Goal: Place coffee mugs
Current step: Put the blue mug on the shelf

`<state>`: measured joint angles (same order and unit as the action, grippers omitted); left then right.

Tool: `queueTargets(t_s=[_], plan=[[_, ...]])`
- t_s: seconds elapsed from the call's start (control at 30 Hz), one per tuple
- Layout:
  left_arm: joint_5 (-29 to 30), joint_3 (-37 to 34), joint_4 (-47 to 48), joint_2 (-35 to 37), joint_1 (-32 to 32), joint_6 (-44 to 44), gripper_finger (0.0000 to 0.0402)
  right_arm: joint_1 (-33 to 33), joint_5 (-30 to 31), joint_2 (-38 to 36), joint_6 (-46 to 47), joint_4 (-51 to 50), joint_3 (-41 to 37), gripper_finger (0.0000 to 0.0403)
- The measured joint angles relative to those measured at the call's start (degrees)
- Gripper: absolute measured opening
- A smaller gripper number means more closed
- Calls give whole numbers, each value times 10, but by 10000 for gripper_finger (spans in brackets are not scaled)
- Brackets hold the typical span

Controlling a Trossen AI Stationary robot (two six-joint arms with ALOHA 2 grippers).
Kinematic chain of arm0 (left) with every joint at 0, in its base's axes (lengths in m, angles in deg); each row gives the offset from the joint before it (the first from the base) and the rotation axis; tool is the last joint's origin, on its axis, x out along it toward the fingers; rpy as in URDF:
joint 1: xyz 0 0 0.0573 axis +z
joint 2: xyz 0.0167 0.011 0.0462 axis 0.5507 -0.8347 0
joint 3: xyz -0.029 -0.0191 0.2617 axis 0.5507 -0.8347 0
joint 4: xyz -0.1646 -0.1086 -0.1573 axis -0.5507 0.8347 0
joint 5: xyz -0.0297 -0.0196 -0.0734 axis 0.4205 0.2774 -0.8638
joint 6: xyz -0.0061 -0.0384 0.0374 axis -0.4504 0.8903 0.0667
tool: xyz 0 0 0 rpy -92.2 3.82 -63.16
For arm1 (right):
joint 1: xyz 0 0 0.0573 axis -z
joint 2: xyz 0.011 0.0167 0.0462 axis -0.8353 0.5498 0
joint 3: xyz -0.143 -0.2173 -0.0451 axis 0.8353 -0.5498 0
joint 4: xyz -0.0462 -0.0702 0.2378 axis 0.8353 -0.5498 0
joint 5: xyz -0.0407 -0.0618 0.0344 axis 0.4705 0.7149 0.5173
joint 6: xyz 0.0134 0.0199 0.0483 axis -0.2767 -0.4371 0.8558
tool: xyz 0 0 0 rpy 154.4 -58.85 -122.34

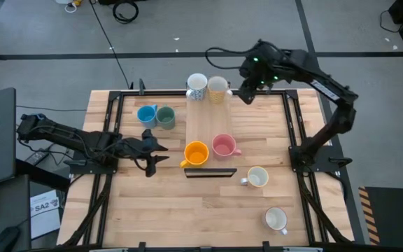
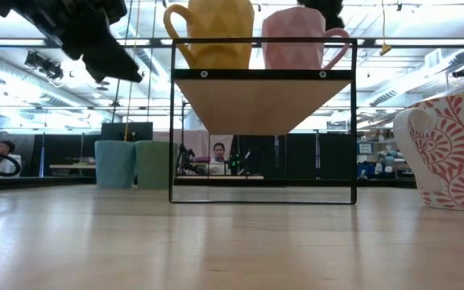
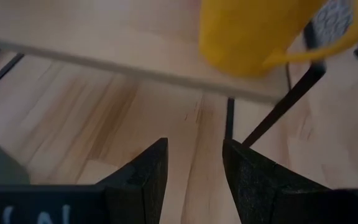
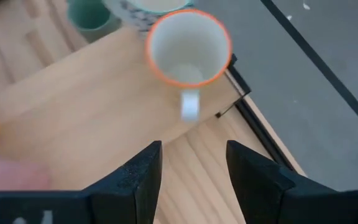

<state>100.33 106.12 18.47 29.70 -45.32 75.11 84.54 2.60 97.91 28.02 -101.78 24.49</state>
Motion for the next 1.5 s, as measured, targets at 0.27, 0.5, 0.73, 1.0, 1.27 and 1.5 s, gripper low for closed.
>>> queueTargets(t_s=[0.27, 0.5, 0.73, 1.0, 1.27, 1.5], plan=[[0, 2, -59, 0, 22, 0, 160, -97, 79, -83, 49, 10, -82, 185], [-17, 70, 42, 0, 113, -11, 160, -142, 106, -163, 115, 81, -224, 185], [-17, 172, 207, 0, 243, -59, 160, -154, 103, -210, 121, 126, -323, 185], [-84, 216, 273, -1, 427, -111, 160, -154, 103, -217, 121, 149, -381, 185], [-107, 216, 345, -53, 594, -106, 160, -154, 103, -216, 112, 151, -385, 185], [-149, 215, 354, -129, 658, -105, 160, -154, 103, -216, 112, 150, -385, 185]])
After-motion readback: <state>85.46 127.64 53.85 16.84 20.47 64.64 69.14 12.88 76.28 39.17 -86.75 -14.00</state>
